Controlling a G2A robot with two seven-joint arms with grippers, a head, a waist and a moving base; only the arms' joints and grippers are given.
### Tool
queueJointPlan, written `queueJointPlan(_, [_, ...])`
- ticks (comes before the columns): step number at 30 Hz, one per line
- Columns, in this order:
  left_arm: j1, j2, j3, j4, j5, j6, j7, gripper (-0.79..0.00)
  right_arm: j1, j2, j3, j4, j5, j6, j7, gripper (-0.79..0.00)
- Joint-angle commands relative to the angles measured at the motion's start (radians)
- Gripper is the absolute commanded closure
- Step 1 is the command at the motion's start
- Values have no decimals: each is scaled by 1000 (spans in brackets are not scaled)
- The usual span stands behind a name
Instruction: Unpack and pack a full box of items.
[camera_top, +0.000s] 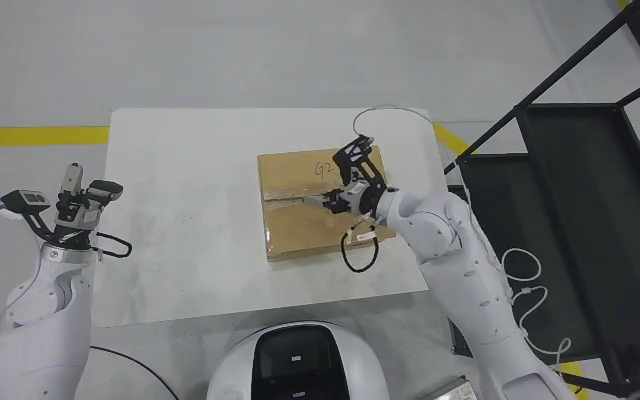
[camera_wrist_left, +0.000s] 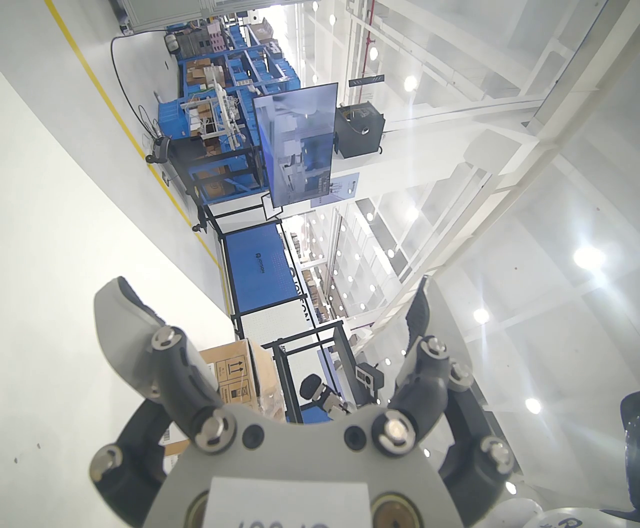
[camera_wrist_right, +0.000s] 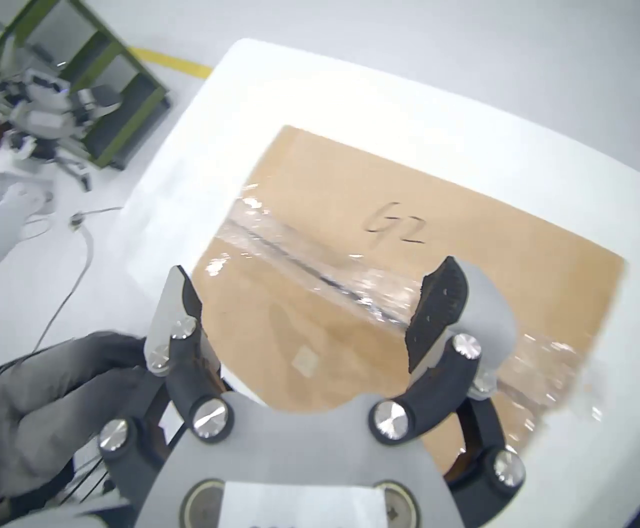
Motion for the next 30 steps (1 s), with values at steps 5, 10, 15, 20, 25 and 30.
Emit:
queueJointPlan(5, [0,0,0,0,0,0,0,-785,181,-22,-128,207,257,-91,100,-785])
queueJointPlan(10, [0,0,0,0,0,0,0,-785,271,-43,-209,349,436,-156,130,-785])
queueJointPlan(15, [0,0,0,0,0,0,0,-785,353,-68,-293,479,571,-177,161,-785])
queueJointPlan(20, [0,0,0,0,0,0,0,-785,421,-91,-357,593,639,-181,165,-785])
queueJointPlan(25, [0,0,0,0,0,0,0,-785,467,-107,-401,681,616,-147,141,-785])
queueJointPlan(30, [0,0,0,0,0,0,0,-785,467,-100,-383,716,580,-127,86,-785])
